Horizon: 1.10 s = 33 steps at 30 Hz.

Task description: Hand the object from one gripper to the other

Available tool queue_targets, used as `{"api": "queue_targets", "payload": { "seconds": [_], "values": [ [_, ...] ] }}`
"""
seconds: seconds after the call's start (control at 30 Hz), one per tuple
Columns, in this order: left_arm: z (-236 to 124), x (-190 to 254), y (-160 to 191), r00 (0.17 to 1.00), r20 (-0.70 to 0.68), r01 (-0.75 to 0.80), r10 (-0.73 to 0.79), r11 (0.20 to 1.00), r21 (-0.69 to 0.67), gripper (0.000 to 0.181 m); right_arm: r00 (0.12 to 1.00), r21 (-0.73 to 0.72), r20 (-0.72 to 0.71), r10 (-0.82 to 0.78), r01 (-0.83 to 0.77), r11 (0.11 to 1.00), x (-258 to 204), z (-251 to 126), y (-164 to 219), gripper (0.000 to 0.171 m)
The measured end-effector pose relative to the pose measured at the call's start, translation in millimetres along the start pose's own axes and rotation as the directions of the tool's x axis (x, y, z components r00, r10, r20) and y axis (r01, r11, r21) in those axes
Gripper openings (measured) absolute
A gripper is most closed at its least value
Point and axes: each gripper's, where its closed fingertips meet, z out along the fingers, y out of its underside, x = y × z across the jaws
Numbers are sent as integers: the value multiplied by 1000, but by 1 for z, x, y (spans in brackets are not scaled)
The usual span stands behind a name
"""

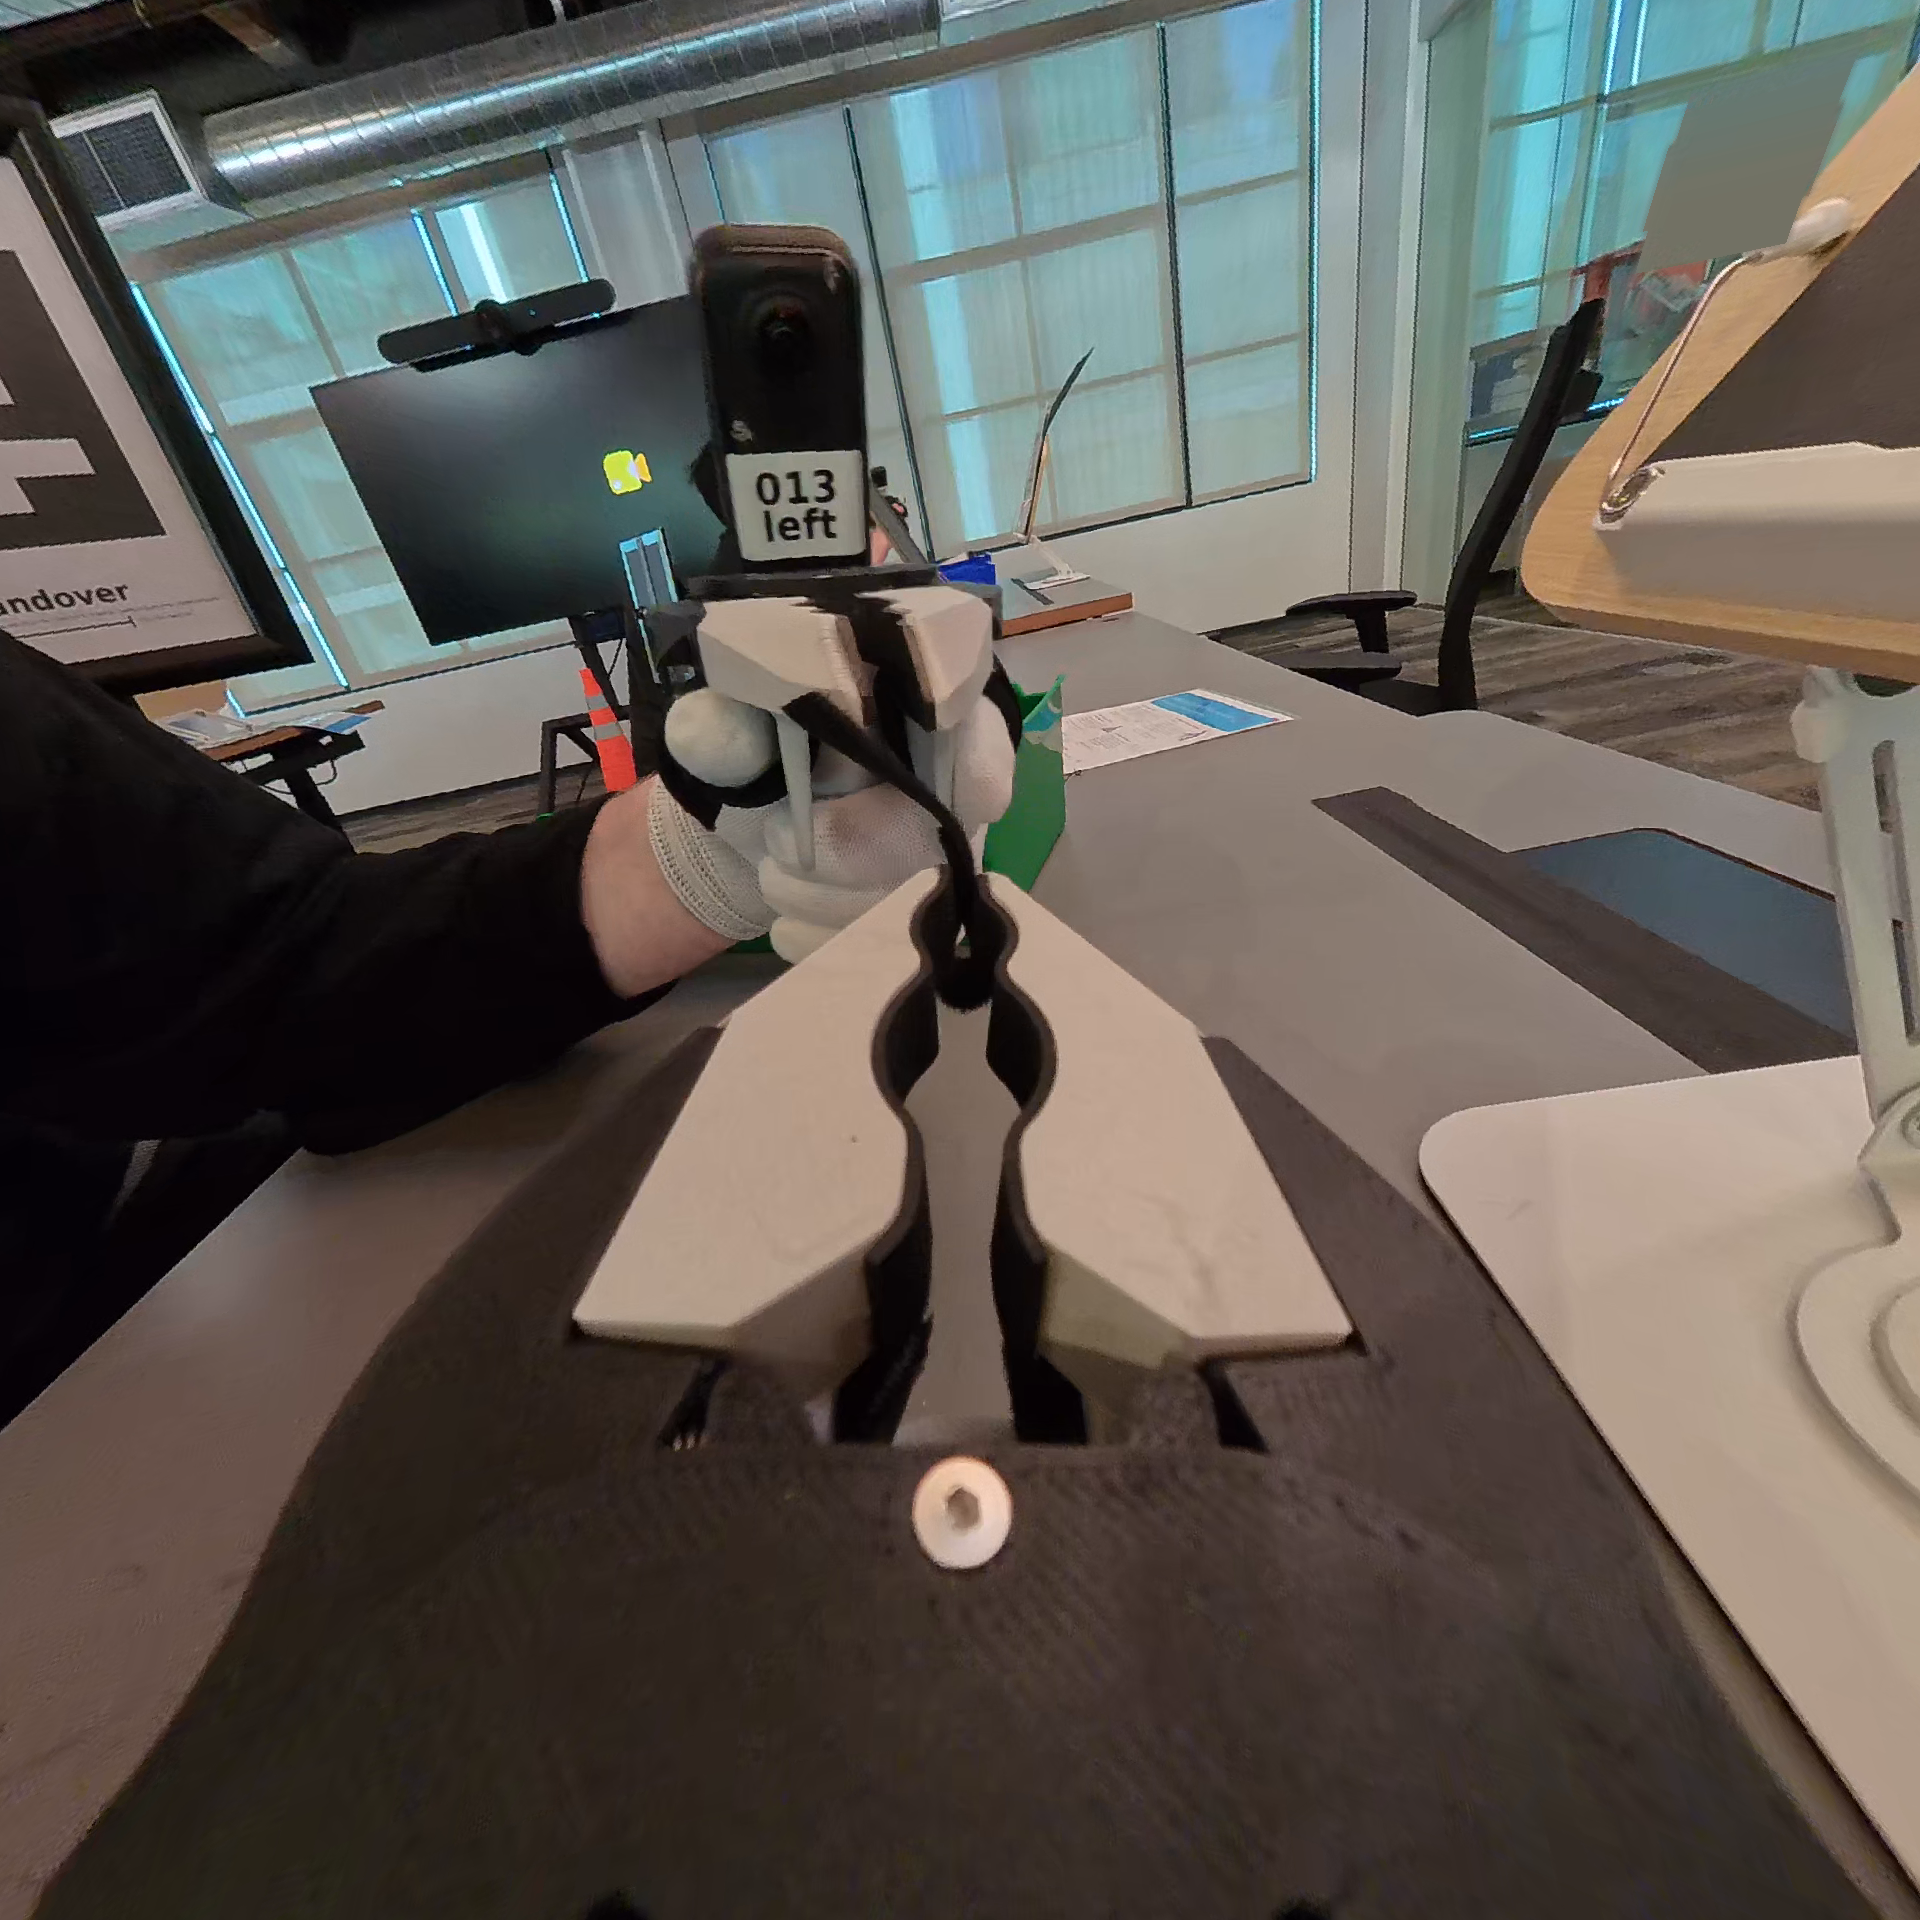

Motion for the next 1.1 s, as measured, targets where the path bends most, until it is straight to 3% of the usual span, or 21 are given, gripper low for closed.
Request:
{"api": "queue_targets", "payload": {
  "seconds": [0.23,0.5,0.87,1.1],
  "values": [
    [0,3,8,961,68,-261,270,959,-112,0,1000,-2,-28,7,-7,1000,6,-1,1,0],
    [5,4,21,891,78,-417,448,873,-252,0,999,-9,-46,-3,3,1000,8,-1,1,0],
    [5,-5,41,787,65,-524,614,721,-454,0,997,-33,-83,-12,10,999,14,-1,5,0],
    [4,-9,35,773,99,-532,627,724,-438,0,996,26,-53,66,-64,998,14,-4,-2,0]
  ]
}}
